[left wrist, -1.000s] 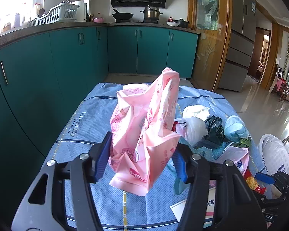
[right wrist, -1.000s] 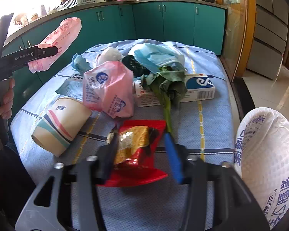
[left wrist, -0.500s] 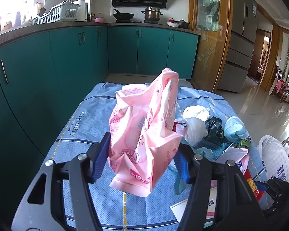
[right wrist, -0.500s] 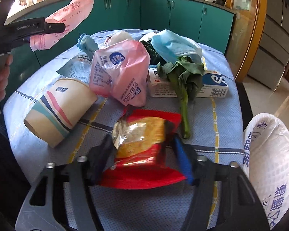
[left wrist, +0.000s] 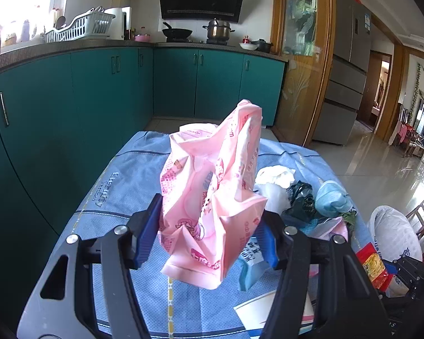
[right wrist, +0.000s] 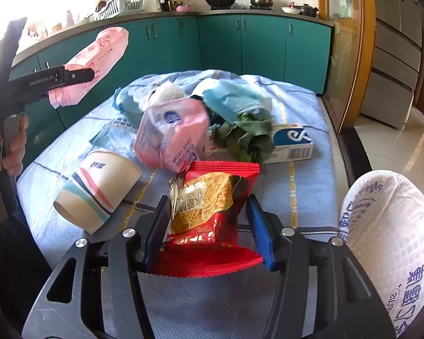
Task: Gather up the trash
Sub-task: 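Lift the pink bag with the left gripper while the right gripper lifts the red wrapper, then carry both items over the trash bin and open both grippers to drop them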
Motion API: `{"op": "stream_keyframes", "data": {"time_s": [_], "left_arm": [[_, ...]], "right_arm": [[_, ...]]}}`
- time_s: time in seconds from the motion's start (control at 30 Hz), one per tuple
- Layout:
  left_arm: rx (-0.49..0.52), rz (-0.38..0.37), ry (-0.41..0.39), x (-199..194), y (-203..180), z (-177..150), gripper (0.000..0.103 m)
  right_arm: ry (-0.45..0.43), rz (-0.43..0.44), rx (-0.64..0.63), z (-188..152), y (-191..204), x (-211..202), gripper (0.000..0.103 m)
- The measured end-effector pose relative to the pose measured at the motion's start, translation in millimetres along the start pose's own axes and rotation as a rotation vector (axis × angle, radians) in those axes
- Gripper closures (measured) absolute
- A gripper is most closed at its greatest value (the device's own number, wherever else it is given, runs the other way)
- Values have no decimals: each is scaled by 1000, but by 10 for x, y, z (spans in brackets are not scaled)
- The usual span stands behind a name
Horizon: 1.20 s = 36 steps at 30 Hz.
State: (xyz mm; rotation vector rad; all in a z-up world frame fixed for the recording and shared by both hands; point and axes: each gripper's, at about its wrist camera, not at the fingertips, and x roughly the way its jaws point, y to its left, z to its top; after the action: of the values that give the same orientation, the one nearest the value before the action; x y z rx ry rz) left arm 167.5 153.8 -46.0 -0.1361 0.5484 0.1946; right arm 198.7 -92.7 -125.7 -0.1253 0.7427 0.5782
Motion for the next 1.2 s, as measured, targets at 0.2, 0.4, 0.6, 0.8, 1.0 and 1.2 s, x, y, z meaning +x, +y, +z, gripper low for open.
{"op": "stream_keyframes", "data": {"time_s": [0.2,0.4,0.6,0.8,1.0,1.2], "left_arm": [[10,-54,-16,-105,-213,26,42],[25,-164,-34,-235,-661,60,42],[74,-240,-24,-290,-1160,-16,42],[148,-319,-5,-313,-1734,-130,42],[254,-411,48,-253,-2357,-414,42],[293,-526,131,-131,-2878,-713,42]], "right_arm": [[-72,-52,25,43,-139,-208,48],[-151,-194,128,60,-595,-486,48],[-217,-366,252,8,-1207,-869,48],[-246,-493,302,53,-1727,-1078,48],[-221,-464,397,-120,-2028,-1108,48],[-196,-544,394,-357,-1978,-1189,48]]}}
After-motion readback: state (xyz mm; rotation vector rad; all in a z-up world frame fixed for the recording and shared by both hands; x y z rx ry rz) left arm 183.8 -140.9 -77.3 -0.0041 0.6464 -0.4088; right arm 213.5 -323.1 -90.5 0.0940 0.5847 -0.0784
